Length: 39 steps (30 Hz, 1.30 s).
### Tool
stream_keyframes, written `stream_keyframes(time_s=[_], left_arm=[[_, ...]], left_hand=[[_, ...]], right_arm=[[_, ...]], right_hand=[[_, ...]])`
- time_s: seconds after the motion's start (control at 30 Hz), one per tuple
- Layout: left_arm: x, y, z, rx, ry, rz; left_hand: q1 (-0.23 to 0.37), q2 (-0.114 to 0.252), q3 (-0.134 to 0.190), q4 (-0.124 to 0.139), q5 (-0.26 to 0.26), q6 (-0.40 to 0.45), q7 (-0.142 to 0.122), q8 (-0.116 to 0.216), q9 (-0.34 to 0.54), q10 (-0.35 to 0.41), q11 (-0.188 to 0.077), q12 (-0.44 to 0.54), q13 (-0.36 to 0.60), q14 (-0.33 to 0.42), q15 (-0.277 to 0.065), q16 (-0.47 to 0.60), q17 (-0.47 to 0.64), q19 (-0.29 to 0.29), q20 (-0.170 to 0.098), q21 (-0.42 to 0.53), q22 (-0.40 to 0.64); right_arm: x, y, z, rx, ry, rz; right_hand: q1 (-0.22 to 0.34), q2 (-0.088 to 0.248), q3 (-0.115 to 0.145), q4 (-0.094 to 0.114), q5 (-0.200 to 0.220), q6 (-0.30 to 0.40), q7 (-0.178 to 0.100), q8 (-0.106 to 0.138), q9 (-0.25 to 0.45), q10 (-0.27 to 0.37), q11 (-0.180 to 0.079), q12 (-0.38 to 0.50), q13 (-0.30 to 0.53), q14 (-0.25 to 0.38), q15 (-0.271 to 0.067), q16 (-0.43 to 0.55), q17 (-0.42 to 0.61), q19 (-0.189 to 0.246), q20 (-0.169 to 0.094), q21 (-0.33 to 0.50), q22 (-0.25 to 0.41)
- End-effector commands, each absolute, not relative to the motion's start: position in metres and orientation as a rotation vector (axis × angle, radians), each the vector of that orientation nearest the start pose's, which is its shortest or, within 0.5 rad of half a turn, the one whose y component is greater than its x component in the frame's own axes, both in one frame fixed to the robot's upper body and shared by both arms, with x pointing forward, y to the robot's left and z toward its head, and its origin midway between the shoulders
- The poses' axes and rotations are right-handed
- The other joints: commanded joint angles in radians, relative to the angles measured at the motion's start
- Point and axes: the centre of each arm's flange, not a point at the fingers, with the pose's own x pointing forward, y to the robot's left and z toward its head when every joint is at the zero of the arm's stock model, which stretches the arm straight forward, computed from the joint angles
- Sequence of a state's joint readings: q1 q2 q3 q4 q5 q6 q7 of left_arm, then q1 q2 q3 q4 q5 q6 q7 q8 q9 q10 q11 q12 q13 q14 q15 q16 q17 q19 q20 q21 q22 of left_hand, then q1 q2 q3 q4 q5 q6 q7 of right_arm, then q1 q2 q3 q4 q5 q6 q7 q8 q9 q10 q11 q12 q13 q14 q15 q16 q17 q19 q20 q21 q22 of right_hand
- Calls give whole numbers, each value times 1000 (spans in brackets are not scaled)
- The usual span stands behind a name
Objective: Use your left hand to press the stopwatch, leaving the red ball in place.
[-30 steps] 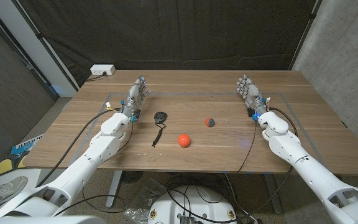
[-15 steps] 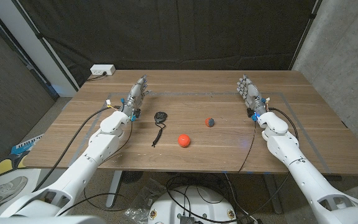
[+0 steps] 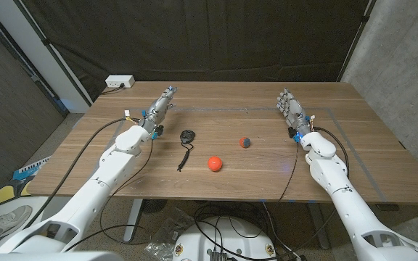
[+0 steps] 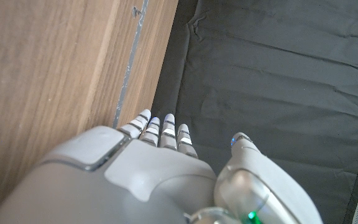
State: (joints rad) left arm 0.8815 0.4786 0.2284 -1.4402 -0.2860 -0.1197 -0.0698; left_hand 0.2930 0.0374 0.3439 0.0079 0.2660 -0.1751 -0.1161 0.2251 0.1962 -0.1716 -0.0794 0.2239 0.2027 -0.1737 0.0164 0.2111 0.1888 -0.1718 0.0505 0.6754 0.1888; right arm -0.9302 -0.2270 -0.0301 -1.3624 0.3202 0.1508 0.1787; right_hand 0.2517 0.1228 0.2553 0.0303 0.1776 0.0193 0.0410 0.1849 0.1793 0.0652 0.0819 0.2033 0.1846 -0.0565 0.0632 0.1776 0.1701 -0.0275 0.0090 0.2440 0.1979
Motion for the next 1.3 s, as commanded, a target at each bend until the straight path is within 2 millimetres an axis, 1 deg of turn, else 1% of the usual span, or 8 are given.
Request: stream_keyframes(time_s=[0.03,0.5,0.67,0.97,1.07,1.13,1.2,1.3], left_arm=[[622,285,14,474,-596,-143],[598,280,23,663,-579,-119],[589,274,26,743,-565,-106],[574,264,32,881,-542,-64],[570,261,32,916,-551,-38],[567,259,33,945,-540,-26],[565,256,34,971,-527,-19],[562,253,36,1015,-506,-4]], left_hand=[[11,0,1,-9,-6,-52,7,14,3,-9,-6,10,5,-4,10,9,8,-118,7,-4,3],[28,-9,-3,-21,-17,-13,23,26,3,31,16,23,7,22,12,17,14,-109,9,-6,4],[39,-14,-5,-29,-22,17,29,35,3,64,29,34,8,56,13,28,18,-94,12,-4,4],[53,-18,-6,-38,-27,58,33,48,3,88,33,41,9,82,7,36,22,-74,18,-1,4],[65,-19,-7,-44,-31,109,21,63,2,119,32,51,9,112,-1,45,25,-74,18,-5,4],[69,-20,-8,-46,-33,132,23,69,1,139,31,57,9,132,-13,51,27,-68,22,-5,4],[76,-22,-10,-50,-36,158,27,74,0,171,30,66,9,160,-23,59,28,-41,29,2,4],[82,-28,-13,-55,-39,184,38,80,0,195,26,72,9,186,-33,66,29,-23,24,4,2]], right_arm=[[644,-288,-41,53,-587,164],[636,-287,-46,63,-601,162],[632,-286,-48,70,-605,160],[626,-290,-56,83,-605,155],[624,-292,-58,87,-606,154],[623,-293,-60,87,-607,153],[623,-294,-62,90,-608,152],[623,-296,-64,92,-606,151]], right_hand=[[10,1,4,-7,0,0,7,1,3,-3,4,3,1,6,11,4,2,-5,6,0,2],[9,0,2,-9,0,2,6,3,3,2,6,5,1,11,11,5,3,-4,7,0,2],[8,0,2,-9,-1,3,5,3,3,5,8,7,1,12,12,6,3,-4,8,-1,3],[7,1,1,-10,-1,3,5,3,3,7,10,7,1,13,13,6,3,-4,8,-1,3],[7,1,1,-10,-1,4,5,4,3,10,10,9,1,14,12,6,3,-3,8,-1,3],[7,1,1,-10,-1,4,4,4,3,11,10,9,1,15,13,6,3,-3,9,-1,3],[6,1,0,-10,-1,5,4,4,3,11,11,9,1,15,13,6,3,-2,9,-1,3],[6,1,0,-10,-1,8,0,6,3,12,11,9,1,17,13,6,3,-2,10,-1,3]])
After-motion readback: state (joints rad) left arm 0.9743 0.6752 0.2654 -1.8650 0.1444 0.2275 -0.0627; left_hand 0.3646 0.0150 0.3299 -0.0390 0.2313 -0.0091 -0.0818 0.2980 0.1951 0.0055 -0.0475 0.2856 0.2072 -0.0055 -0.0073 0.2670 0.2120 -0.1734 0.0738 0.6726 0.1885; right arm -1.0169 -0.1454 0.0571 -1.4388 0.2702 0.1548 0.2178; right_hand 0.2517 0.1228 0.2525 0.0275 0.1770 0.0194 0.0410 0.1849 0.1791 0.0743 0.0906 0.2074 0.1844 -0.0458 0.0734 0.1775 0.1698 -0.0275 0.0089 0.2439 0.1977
